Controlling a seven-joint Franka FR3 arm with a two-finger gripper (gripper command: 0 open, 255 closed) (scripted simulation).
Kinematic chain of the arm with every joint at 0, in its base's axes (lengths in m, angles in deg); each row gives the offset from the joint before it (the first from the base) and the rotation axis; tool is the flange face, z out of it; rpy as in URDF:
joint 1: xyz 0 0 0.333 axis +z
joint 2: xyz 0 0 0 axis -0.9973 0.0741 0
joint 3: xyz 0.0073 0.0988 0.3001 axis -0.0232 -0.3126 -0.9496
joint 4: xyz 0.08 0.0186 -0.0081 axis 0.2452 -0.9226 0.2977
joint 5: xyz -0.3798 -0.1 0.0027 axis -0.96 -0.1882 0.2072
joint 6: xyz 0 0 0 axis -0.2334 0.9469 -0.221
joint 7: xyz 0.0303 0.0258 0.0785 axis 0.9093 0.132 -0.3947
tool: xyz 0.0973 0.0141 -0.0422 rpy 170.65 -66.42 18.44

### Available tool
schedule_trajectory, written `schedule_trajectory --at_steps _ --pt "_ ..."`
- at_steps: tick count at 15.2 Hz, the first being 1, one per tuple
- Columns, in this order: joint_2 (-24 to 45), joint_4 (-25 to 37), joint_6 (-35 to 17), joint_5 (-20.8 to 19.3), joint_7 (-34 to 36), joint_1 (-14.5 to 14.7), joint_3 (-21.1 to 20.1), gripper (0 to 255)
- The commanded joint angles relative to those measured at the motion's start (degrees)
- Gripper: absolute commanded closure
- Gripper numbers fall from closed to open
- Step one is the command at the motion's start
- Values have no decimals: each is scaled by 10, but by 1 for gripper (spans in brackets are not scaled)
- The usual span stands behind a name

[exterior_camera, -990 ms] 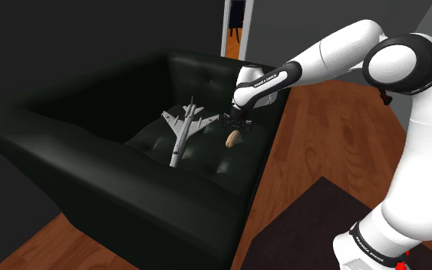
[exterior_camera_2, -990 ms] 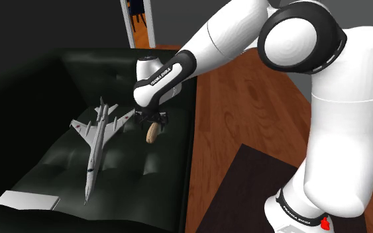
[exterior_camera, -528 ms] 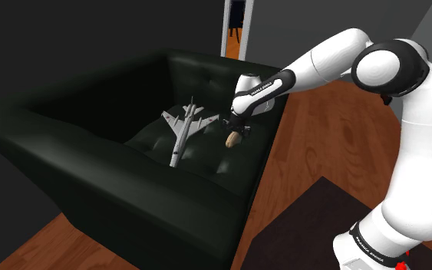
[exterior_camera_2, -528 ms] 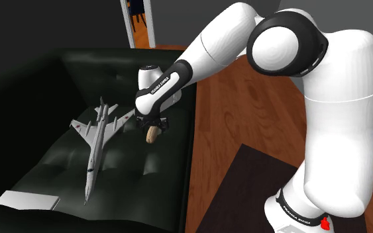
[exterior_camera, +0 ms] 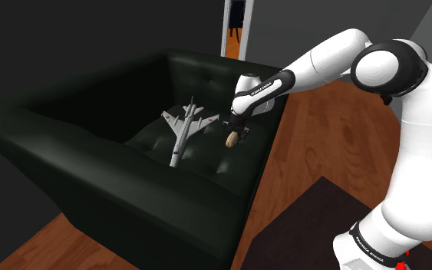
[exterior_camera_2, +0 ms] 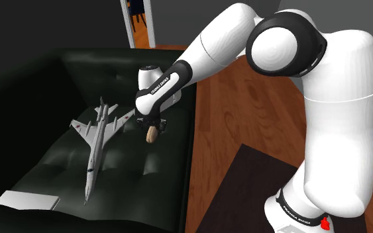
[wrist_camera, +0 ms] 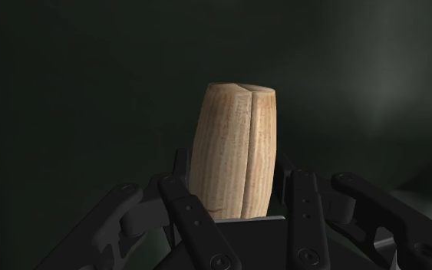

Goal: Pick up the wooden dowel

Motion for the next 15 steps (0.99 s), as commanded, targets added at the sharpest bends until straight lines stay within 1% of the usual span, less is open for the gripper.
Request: schedule_trajectory --at_steps 1,2,15 --pt "1 0 0 0 0 0 0 255" --pt "-1 -2 -1 1 -1 0 -1 255" --pt "-66 12 78 9 0 -5 -6 255"
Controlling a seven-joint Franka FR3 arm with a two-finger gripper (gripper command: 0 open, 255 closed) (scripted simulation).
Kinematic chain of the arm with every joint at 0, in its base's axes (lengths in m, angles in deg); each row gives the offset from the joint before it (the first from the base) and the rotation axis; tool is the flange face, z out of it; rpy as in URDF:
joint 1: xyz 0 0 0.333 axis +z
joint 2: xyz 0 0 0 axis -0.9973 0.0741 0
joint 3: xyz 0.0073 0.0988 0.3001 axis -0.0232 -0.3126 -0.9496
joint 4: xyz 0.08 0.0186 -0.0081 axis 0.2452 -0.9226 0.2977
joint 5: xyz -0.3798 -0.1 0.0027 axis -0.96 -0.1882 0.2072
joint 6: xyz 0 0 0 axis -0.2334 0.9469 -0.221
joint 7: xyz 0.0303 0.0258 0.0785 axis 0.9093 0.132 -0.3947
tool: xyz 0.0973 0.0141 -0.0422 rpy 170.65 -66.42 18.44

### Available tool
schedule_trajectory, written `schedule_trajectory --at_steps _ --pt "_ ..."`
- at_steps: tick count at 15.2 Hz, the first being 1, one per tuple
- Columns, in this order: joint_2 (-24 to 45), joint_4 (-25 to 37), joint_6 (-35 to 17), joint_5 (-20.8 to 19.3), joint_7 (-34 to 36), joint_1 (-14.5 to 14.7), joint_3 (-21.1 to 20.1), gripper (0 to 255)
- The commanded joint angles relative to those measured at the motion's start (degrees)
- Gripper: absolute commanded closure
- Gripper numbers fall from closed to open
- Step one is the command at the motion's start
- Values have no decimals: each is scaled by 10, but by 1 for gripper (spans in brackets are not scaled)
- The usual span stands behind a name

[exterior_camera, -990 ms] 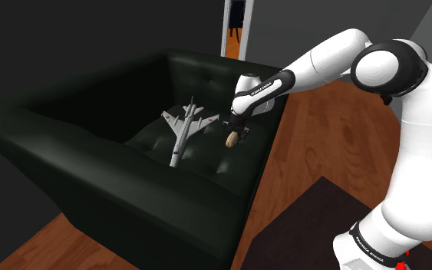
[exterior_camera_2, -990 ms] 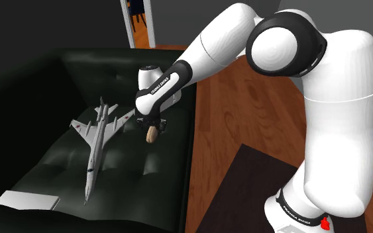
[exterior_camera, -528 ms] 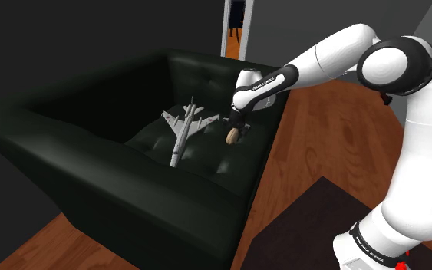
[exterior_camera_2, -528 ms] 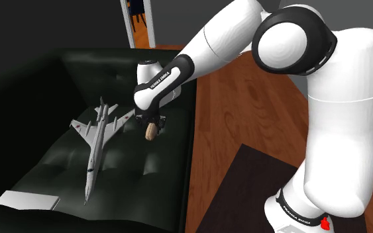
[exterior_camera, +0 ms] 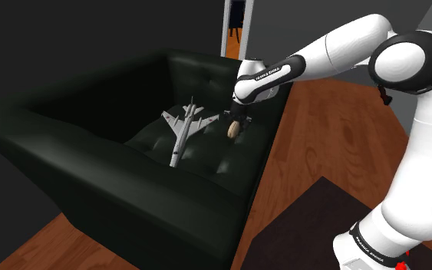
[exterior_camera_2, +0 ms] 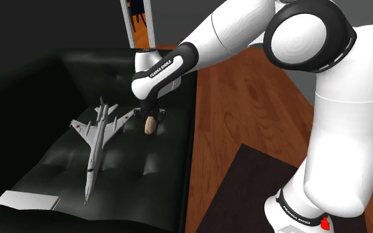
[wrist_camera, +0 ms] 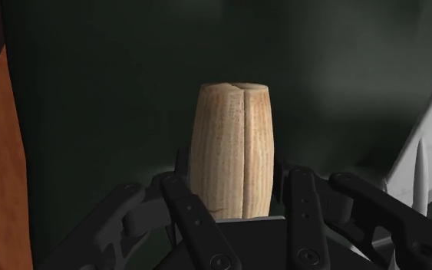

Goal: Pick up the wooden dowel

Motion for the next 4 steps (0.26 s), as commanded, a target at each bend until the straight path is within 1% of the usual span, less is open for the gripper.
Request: schedule_trajectory --at_steps 1,4 --pt "-10 3 13 1 0 -1 -1 255" --pt "-15 6 21 2 0 -1 -1 255"
